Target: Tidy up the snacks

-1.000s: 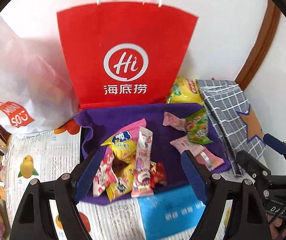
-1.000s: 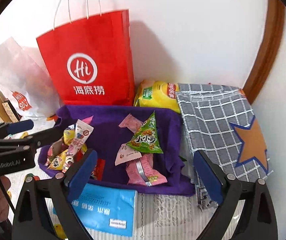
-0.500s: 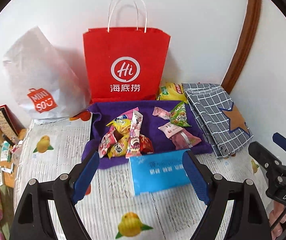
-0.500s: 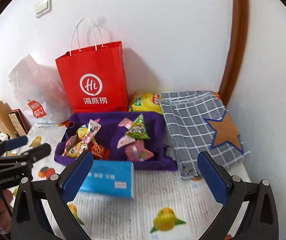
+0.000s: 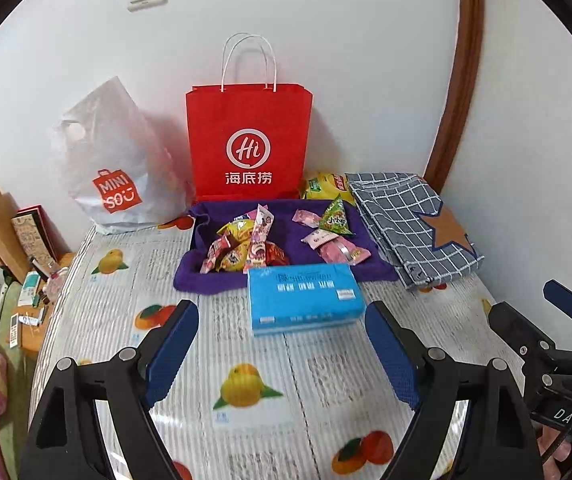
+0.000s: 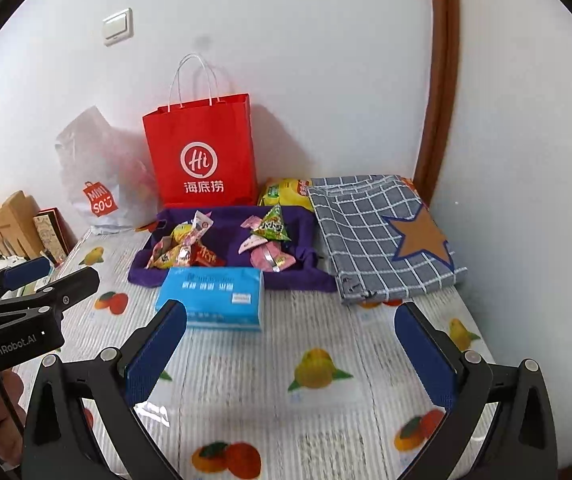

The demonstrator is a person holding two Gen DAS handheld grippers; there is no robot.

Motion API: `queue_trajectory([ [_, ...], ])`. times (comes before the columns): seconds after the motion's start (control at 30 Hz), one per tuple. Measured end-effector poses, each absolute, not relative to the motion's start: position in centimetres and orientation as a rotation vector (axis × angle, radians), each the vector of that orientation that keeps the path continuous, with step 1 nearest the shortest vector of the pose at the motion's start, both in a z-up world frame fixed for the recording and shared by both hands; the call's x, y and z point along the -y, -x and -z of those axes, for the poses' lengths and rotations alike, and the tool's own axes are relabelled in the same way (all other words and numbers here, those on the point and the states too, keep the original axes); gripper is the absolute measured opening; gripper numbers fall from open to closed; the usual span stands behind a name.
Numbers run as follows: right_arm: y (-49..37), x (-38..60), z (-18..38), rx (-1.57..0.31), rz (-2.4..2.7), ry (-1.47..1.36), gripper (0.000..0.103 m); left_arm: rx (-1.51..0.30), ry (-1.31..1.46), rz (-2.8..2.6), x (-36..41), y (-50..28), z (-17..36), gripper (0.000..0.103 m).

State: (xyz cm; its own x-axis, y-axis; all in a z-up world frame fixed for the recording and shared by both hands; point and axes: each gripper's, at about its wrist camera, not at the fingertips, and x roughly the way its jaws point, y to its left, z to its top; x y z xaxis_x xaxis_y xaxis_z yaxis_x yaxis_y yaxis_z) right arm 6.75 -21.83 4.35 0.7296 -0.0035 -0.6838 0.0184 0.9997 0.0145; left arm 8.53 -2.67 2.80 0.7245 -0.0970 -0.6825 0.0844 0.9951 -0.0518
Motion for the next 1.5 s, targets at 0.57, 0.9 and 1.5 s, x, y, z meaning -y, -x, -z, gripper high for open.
queue_trajectory([
  [0.57, 1.0, 22.3, -4.8, -0.701, 0.005, -0.021, 0.102, -0.683, 0.015, 0.077, 3.2, -0.8, -3.5, 0.087],
  [0.9, 1.5, 22.8, -5.1, -0.694, 0.008, -0.04, 0.102, -0.673, 0.009, 0.084, 3.4, -0.3, -4.0, 0.087],
  [1.5, 2.0, 23.3, -4.9, -0.699, 0.02, -0.053, 0.102, -0.674, 0.0, 0.101, 4.0, 0.1, -3.7, 0.087],
])
